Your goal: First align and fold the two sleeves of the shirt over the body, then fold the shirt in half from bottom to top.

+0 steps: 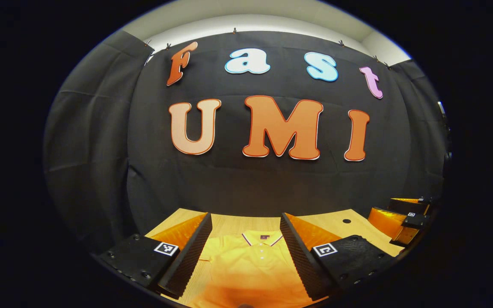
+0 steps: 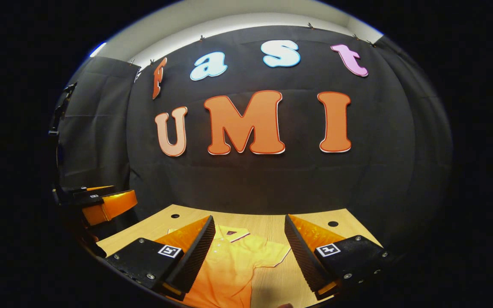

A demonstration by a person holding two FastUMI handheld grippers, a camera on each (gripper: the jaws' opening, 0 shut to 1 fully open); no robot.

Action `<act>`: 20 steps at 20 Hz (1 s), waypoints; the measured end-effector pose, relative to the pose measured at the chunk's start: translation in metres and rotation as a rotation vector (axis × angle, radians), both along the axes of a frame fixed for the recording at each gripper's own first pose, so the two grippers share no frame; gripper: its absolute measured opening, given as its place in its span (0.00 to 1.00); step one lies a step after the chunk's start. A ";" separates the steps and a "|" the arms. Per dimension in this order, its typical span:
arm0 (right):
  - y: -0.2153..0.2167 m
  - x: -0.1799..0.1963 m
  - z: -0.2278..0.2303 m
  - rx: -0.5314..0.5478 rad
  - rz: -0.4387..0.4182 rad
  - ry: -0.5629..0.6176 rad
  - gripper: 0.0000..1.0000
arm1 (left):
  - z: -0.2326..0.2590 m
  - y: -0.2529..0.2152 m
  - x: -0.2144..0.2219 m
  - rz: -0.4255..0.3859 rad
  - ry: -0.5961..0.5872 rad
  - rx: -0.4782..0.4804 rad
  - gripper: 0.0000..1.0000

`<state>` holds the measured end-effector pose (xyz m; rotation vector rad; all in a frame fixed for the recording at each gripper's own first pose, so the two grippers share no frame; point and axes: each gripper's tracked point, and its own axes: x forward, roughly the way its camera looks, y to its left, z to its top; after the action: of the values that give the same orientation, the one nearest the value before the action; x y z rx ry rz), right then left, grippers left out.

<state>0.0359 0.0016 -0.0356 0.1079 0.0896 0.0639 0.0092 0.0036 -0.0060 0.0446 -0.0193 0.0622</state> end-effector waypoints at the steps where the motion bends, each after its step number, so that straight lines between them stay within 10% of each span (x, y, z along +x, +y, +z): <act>1: -0.004 0.006 -0.005 -0.005 -0.007 0.017 0.99 | -0.001 0.000 0.000 0.006 -0.001 0.007 0.98; 20: -0.020 0.107 -0.140 0.004 0.042 0.443 0.96 | -0.037 0.036 -0.007 0.183 0.106 0.034 0.98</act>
<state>0.1425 -0.0186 -0.1754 0.1229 0.5345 0.0809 0.0021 0.0396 -0.0434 0.0837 0.0895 0.2427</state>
